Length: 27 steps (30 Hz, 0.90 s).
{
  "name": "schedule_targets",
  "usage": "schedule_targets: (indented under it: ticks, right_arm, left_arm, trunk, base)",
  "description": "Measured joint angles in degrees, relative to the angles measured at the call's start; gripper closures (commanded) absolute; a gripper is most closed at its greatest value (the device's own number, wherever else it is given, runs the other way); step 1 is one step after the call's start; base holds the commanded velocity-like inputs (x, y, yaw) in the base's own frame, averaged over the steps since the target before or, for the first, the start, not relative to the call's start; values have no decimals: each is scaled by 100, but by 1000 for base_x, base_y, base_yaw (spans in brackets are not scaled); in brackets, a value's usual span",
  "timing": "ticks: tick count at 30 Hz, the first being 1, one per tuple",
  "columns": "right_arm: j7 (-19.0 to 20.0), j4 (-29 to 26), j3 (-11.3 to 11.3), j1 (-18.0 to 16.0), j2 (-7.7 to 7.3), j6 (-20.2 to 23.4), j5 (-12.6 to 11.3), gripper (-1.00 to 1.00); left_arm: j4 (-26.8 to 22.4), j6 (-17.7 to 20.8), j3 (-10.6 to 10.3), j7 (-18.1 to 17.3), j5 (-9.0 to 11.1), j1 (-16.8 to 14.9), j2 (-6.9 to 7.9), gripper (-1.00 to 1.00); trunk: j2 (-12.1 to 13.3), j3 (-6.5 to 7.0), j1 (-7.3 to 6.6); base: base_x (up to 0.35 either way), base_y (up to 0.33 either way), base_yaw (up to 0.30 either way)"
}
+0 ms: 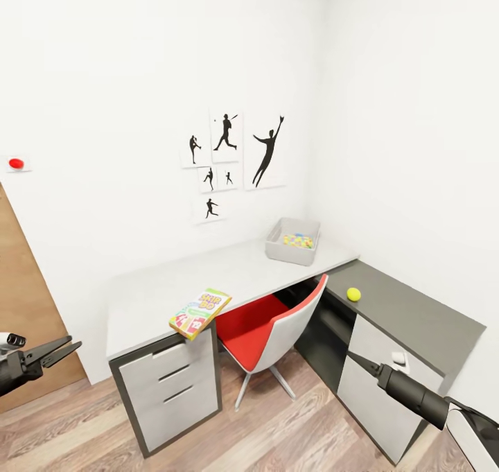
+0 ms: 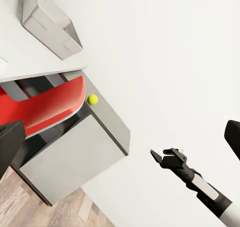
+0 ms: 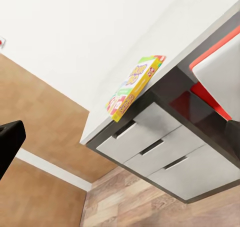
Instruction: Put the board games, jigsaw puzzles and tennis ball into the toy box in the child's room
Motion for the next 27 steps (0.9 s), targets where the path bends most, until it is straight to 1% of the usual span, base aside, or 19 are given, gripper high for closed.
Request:
schedule_targets:
  ticks: [7, 13, 17, 27]
  right_arm:
    - [0, 0, 3, -1, 0, 0, 7, -100]
    - [3, -2, 3, 2, 0, 0, 14, -100]
    - [7, -2, 3, 1, 0, 0, 13, -100]
    - [13, 0, 10, -1, 6, 0, 13, -100]
  left_arm:
    - [1, 0, 1, 0, 0, 0, 0, -100]
    - [2, -2, 1, 0, -2, -2, -1, -100]
    - [2, -6, 3, 0, -3, -2, -1, -100]
    - [1, -9, 9, 0, -2, 0, 0, -100]
  trunk:
    - [0, 0, -1]
    - [-1, 7, -2]
    - [-1, 14, -1]
    - [0, 26, 0]
  base:
    - [24, 5, -9]
    - [159, 1, -165]
    - [80, 0, -198]
    - [17, 0, -47]
